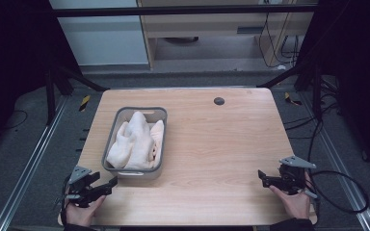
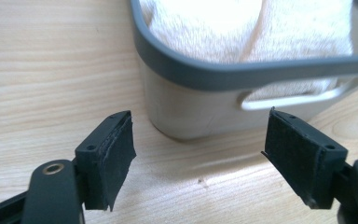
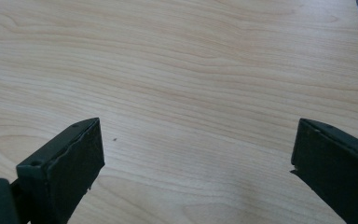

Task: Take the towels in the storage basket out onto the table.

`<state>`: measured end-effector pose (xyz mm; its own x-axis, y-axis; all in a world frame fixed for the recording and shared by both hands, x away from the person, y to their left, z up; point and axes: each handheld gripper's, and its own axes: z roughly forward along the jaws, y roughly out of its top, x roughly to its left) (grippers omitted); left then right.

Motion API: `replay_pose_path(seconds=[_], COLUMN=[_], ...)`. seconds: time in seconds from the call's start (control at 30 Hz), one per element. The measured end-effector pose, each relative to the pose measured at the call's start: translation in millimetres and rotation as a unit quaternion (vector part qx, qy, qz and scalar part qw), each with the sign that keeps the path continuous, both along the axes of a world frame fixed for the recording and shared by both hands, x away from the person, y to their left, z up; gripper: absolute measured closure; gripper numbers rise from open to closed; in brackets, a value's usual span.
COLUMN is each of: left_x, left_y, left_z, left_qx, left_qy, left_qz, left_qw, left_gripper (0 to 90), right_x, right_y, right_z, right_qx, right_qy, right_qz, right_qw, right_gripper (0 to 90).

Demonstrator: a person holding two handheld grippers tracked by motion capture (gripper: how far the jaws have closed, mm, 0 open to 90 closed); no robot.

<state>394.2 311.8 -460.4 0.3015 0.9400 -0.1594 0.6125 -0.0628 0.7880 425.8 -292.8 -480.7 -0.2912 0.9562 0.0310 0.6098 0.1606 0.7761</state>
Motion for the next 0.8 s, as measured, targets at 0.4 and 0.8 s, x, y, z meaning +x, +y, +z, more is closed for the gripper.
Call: replay_pose_path(seconds=[0.4,0.8], left_x=[-2.1,-3.3], left_y=[4.8,2.7], left_z=[20.2,42.5], left_qx=[-0.006,-0.009], left_qy=[-0.035,-0.065], left_qz=[0.002,-0.021], left_qw=[0.9994,0.9976], left_gripper=[26.1,27.1], right_x=[-10.1,-8.9], right_y=[9.7,13.6], right_z=[4.6,1.5], right_qx=[-0.008,-0.012], right_qy=[-0.033,-0.024], right_qz=[0.008,0.010], right_qw=[0.9994,0.9996], right_gripper=[9.9,11.2])
